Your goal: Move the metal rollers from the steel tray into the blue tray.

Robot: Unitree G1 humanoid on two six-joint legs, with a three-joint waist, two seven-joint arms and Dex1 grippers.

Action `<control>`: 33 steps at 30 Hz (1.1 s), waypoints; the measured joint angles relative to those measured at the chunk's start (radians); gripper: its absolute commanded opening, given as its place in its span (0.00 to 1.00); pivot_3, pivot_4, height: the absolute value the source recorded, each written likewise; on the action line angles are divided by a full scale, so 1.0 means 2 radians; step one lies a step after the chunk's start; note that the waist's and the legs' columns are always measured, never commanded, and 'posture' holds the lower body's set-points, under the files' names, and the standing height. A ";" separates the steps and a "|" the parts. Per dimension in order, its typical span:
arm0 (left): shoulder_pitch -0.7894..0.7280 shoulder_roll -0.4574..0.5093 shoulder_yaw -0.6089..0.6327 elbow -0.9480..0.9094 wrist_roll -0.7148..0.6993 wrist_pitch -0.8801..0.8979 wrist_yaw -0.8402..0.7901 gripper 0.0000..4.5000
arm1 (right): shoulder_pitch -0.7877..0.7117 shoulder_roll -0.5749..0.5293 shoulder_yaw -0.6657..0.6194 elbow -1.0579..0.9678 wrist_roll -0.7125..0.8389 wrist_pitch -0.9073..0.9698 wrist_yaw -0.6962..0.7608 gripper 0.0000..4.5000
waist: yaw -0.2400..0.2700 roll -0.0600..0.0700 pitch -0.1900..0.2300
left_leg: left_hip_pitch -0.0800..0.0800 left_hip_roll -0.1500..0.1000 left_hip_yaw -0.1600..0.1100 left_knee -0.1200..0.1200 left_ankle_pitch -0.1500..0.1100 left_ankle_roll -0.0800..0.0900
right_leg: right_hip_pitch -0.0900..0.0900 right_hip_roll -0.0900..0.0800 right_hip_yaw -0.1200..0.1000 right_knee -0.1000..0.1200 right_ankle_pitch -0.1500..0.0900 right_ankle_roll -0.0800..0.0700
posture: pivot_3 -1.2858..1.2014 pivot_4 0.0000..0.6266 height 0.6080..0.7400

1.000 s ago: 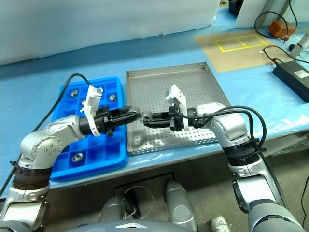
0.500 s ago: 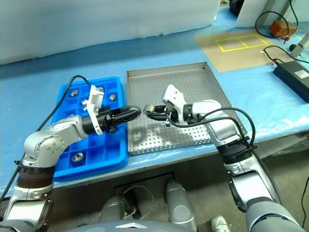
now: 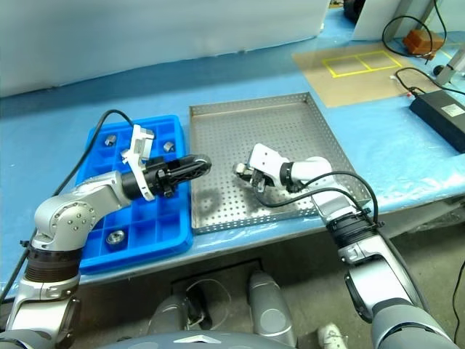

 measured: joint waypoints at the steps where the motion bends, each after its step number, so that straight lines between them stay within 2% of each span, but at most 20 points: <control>1: -0.004 -0.005 -0.006 0.005 0.024 -0.018 0.009 0.32 | -0.003 0.002 0.000 0.014 -0.009 -0.006 -0.012 0.15 | 0.000 0.000 0.000 | 0.000 0.000 0.000 0.000 0.000 0.000 | 0.000 0.000 0.000 0.000 0.000 0.000 | 0.28 0.24 1.00; 7: -0.030 -0.035 -0.050 0.069 0.142 -0.099 0.051 0.32 | -0.018 0.018 -0.015 0.040 -0.012 0.028 -0.034 0.15 | -0.003 0.000 0.000 | -0.001 0.000 0.000 0.001 -0.001 0.001 | 0.000 0.000 0.000 0.000 0.000 0.000 | 0.27 0.24 1.00; 15: -0.009 -0.020 -0.132 0.094 0.251 -0.172 0.019 0.32 | -0.018 0.012 -0.064 0.040 0.002 0.109 -0.059 0.15 | -0.007 0.000 0.000 | -0.003 0.000 0.000 0.001 0.000 0.003 | -0.002 0.000 0.000 0.000 0.000 0.000 | 0.25 0.24 1.00; 19: -0.012 -0.023 -0.157 0.102 0.284 -0.195 0.001 0.32 | -0.008 0.012 -0.076 0.032 -0.001 0.135 -0.091 0.15 | -0.012 0.000 0.000 | -0.003 0.000 0.000 0.002 -0.001 0.003 | -0.001 0.000 -0.001 0.000 0.000 0.000 | 0.24 0.24 1.00; 25: -0.033 -0.029 -0.170 0.138 0.320 -0.210 -0.009 0.32 | 0.024 0.007 -0.080 -0.016 0.007 0.163 -0.088 0.15 | -0.027 0.000 0.000 | -0.002 0.000 0.000 0.003 -0.001 0.002 | 0.000 0.000 -0.001 0.000 0.000 0.000 | 0.23 0.24 1.00; 31: -0.041 -0.035 -0.172 0.157 0.336 -0.212 -0.018 0.32 | 0.029 0.005 -0.081 -0.038 0.017 0.175 -0.081 0.58 | -0.042 0.000 0.000 | -0.002 0.000 0.000 0.003 -0.001 0.002 | 0.000 0.000 -0.001 0.000 0.000 0.000 | 0.23 0.24 1.00; 33: -0.040 -0.035 -0.174 0.166 0.341 -0.210 -0.021 0.32 | 0.030 0.005 -0.081 -0.044 0.020 0.183 -0.078 0.58 | -0.046 0.000 0.000 | -0.002 0.000 -0.001 0.003 -0.001 0.002 | 0.000 0.000 -0.002 0.000 0.000 0.001 | 0.23 0.24 1.00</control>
